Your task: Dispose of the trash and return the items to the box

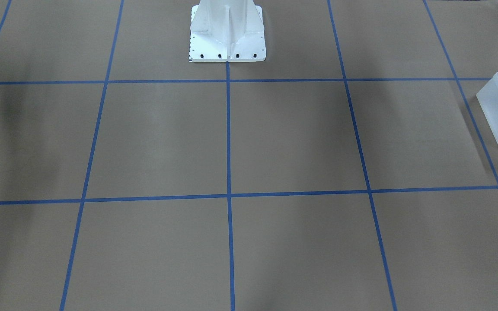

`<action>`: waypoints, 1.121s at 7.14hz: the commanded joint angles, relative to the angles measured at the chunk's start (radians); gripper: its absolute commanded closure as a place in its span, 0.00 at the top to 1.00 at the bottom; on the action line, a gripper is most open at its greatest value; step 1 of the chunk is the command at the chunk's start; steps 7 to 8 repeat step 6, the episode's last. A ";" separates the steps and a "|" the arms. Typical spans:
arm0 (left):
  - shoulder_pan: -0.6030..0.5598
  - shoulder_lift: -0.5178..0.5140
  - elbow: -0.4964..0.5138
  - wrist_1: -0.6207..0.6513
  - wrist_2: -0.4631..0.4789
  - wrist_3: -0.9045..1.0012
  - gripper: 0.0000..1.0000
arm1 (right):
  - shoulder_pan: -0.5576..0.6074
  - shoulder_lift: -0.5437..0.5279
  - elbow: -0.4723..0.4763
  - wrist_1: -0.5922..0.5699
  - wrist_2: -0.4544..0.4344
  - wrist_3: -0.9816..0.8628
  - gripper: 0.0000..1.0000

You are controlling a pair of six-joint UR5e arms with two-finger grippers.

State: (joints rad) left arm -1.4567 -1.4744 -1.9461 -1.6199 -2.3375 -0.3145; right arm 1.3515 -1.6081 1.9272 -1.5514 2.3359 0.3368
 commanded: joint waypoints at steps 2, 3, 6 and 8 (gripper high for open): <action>0.001 -0.001 0.004 -0.002 0.000 0.000 0.98 | 0.000 0.002 -0.005 -0.001 -0.009 0.007 1.00; 0.003 -0.003 0.015 -0.003 0.000 0.002 0.98 | 0.000 0.002 -0.005 -0.001 -0.021 0.008 1.00; 0.003 -0.003 0.013 -0.002 0.000 0.002 0.98 | 0.000 0.001 -0.007 -0.001 -0.021 0.008 1.00; 0.003 -0.003 0.013 -0.002 0.000 0.002 0.98 | 0.000 0.001 -0.007 -0.001 -0.021 0.008 1.00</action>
